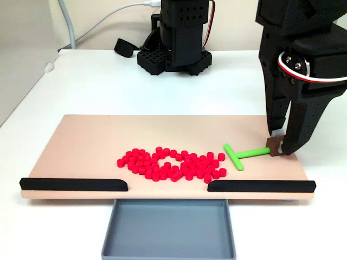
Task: Gather the left side granules
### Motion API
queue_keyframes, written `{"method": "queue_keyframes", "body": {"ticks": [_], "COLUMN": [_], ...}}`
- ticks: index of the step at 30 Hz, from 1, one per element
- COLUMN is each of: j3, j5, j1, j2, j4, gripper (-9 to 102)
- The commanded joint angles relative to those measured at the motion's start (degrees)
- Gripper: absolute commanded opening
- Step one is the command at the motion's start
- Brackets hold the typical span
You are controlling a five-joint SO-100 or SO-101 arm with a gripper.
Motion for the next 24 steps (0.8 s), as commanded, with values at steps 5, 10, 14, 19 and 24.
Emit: {"method": "queue_keyframes", "body": {"ticks": [5,10,14,19,24], "j3": [-1.8,-1.8,-1.8,-1.8,-1.8], "j5": [-0.4,-0.4,-0.4,-0.5,-0.8], "j1": [0.9,1.1,1.1,1.2,1.5], "j2": [0.1,0.1,-0.1,-0.1,-0.1], "j4": [-0.2,-0.2,-0.1,-0.1,0.0], "gripper": [0,0,0,0,0]}}
